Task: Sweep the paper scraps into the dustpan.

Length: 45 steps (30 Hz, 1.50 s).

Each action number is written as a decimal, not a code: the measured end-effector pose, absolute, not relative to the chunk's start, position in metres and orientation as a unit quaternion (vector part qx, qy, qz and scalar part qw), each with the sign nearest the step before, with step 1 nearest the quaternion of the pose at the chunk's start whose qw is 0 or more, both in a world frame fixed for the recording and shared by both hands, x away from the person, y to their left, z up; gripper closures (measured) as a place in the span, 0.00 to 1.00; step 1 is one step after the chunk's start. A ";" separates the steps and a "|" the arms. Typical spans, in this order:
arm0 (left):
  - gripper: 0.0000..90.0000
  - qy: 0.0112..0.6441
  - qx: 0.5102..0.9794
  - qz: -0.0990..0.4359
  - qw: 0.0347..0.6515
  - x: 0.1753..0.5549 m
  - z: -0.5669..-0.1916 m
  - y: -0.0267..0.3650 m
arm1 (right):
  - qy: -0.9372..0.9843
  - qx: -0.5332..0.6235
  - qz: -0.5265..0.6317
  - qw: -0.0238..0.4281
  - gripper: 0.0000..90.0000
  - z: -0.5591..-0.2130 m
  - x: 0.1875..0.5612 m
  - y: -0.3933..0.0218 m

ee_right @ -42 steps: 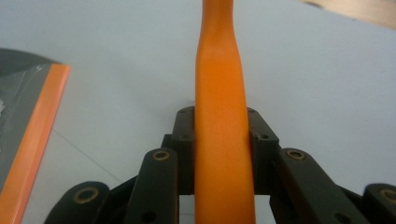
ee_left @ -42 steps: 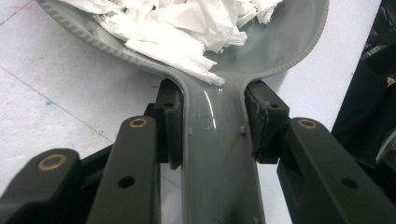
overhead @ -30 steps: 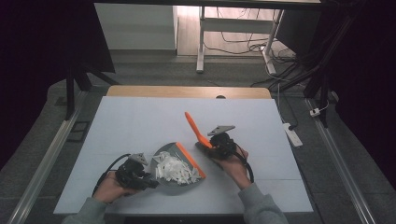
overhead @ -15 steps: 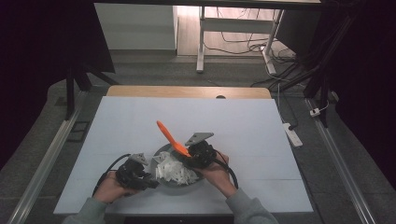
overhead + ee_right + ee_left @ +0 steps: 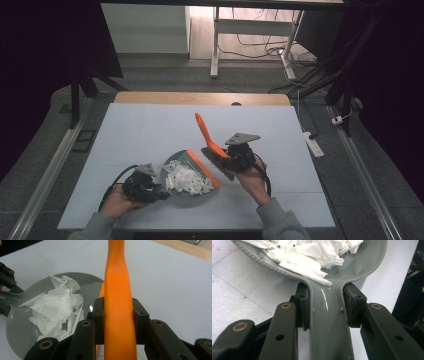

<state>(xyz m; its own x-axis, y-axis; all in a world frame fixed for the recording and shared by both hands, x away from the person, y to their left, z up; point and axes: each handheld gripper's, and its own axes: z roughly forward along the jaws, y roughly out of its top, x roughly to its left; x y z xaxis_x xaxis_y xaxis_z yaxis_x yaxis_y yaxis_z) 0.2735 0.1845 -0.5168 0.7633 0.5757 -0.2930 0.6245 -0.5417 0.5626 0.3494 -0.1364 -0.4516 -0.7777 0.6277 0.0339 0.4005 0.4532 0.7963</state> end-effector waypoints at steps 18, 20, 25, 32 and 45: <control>0.68 0.366 0.854 -0.018 0.369 0.269 -0.509 0.191 | 0.820 0.316 0.454 0.149 0.79 -0.438 0.343 -0.178; 0.68 0.372 0.850 -0.015 0.373 0.269 -0.508 0.192 | 0.817 0.319 0.456 0.151 0.79 -0.437 0.342 -0.182; 0.68 0.387 0.839 -0.006 0.383 0.267 -0.505 0.192 | 0.813 0.327 0.457 0.153 0.79 -0.437 0.341 -0.193; 0.68 0.411 0.822 0.005 0.394 0.266 -0.503 0.193 | 0.810 0.332 0.456 0.157 0.79 -0.436 0.337 -0.207; 0.68 0.449 0.794 0.023 0.408 0.262 -0.498 0.201 | 0.812 0.336 0.451 0.157 0.79 -0.439 0.330 -0.229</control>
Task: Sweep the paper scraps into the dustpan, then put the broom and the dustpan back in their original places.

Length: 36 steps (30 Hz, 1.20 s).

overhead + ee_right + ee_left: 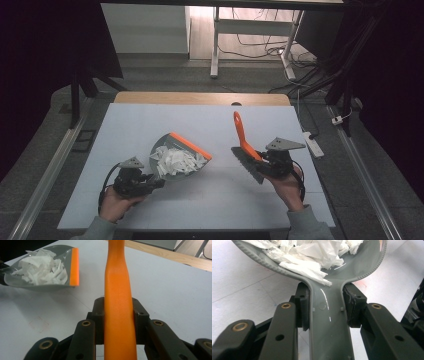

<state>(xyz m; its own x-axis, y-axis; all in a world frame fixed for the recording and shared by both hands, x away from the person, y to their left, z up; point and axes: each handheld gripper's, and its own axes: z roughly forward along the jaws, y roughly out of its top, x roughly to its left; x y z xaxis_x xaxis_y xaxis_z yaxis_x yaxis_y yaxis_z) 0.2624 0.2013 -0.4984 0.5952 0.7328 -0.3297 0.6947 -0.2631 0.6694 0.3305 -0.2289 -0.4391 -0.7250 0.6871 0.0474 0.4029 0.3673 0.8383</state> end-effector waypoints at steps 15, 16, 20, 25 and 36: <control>0.68 0.483 0.771 0.038 0.414 0.258 -0.498 0.214 | 0.813 0.343 0.446 0.148 0.79 -0.445 0.329 -0.243; 0.68 0.485 0.770 0.039 0.414 0.257 -0.497 0.214 | 0.813 0.343 0.447 0.147 0.79 -0.446 0.329 -0.244; 0.68 0.487 0.769 0.041 0.413 0.256 -0.497 0.215 | 0.816 0.341 0.444 0.144 0.79 -0.448 0.328 -0.245; 0.68 0.495 0.761 0.049 0.416 0.253 -0.495 0.221 | 0.821 0.336 0.440 0.138 0.79 -0.451 0.326 -0.244; 0.68 0.523 0.743 0.063 0.413 0.248 -0.495 0.228 | 0.829 0.330 0.434 0.124 0.79 -0.459 0.319 -0.243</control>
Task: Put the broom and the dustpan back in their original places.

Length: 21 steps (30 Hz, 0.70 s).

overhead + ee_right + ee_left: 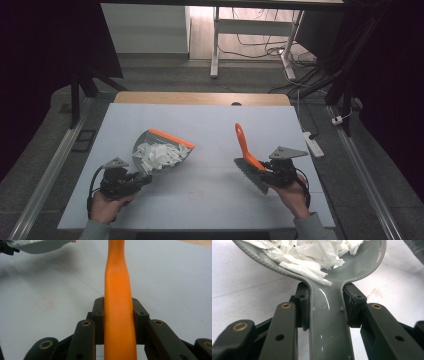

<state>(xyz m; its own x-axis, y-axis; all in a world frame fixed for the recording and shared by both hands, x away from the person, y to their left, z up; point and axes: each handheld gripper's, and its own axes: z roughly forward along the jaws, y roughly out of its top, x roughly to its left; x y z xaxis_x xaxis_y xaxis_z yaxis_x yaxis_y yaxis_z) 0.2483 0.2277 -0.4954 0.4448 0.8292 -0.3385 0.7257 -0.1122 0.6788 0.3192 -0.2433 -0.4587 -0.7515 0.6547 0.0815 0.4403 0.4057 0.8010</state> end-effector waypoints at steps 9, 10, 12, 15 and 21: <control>0.68 0.564 0.718 0.079 0.400 0.244 -0.500 0.230 | 0.828 0.335 0.438 0.102 0.79 -0.462 0.315 -0.244; 0.68 0.568 0.717 0.082 0.396 0.244 -0.501 0.229 | 0.826 0.335 0.443 0.095 0.79 -0.463 0.315 -0.245; 0.68 0.578 0.711 0.086 0.392 0.245 -0.502 0.228 | 0.823 0.338 0.448 0.088 0.79 -0.463 0.314 -0.246; 0.68 0.591 0.700 0.088 0.390 0.246 -0.505 0.228 | 0.820 0.342 0.452 0.081 0.79 -0.464 0.313 -0.248; 0.68 0.612 0.683 0.094 0.386 0.247 -0.510 0.226 | 0.819 0.343 0.453 0.077 0.79 -0.464 0.310 -0.249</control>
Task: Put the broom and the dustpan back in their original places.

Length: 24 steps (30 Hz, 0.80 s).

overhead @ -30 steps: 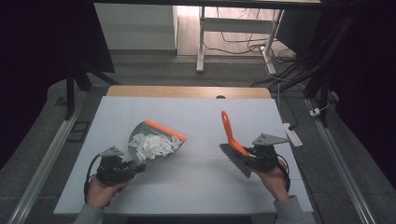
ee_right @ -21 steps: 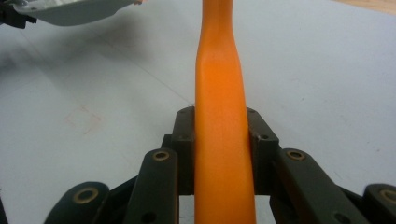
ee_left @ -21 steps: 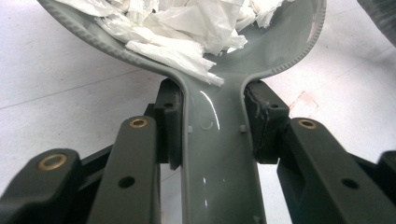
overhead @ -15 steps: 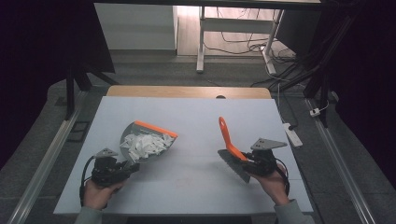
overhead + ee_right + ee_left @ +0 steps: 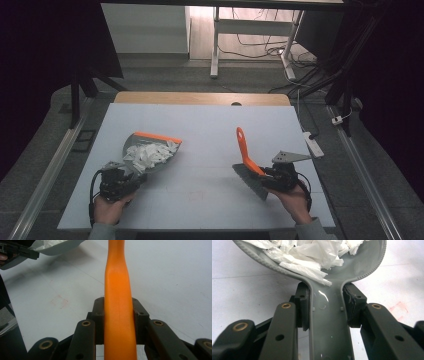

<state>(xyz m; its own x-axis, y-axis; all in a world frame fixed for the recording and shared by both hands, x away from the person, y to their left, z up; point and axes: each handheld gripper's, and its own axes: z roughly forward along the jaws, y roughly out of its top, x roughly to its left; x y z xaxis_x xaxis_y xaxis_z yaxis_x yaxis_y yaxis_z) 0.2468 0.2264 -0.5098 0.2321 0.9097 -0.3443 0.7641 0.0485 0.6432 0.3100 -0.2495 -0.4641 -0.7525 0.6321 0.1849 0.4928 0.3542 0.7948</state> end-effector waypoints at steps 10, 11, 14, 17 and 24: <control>0.68 0.638 0.664 0.101 0.376 0.247 -0.517 0.224 | 0.822 0.360 0.438 0.060 0.79 -0.469 0.309 -0.248; 0.68 0.639 0.663 0.102 0.377 0.247 -0.518 0.224 | 0.822 0.362 0.436 0.058 0.79 -0.470 0.310 -0.248; 0.68 0.644 0.659 0.103 0.375 0.249 -0.520 0.225 | 0.824 0.365 0.431 0.052 0.79 -0.475 0.312 -0.248; 0.68 0.650 0.656 0.102 0.368 0.251 -0.523 0.226 | 0.826 0.371 0.421 0.042 0.79 -0.481 0.315 -0.247; 0.68 0.656 0.652 0.098 0.367 0.252 -0.526 0.225 | 0.829 0.370 0.418 0.030 0.79 -0.485 0.317 -0.242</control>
<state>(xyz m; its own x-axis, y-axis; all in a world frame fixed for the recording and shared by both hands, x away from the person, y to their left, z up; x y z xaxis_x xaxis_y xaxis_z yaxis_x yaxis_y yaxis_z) 0.2523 0.2255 -0.5259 0.1202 0.9274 -0.3541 0.7833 0.1305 0.6078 0.3169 -0.2416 -0.4854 -0.7244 0.6386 0.2597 0.5887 0.3771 0.7150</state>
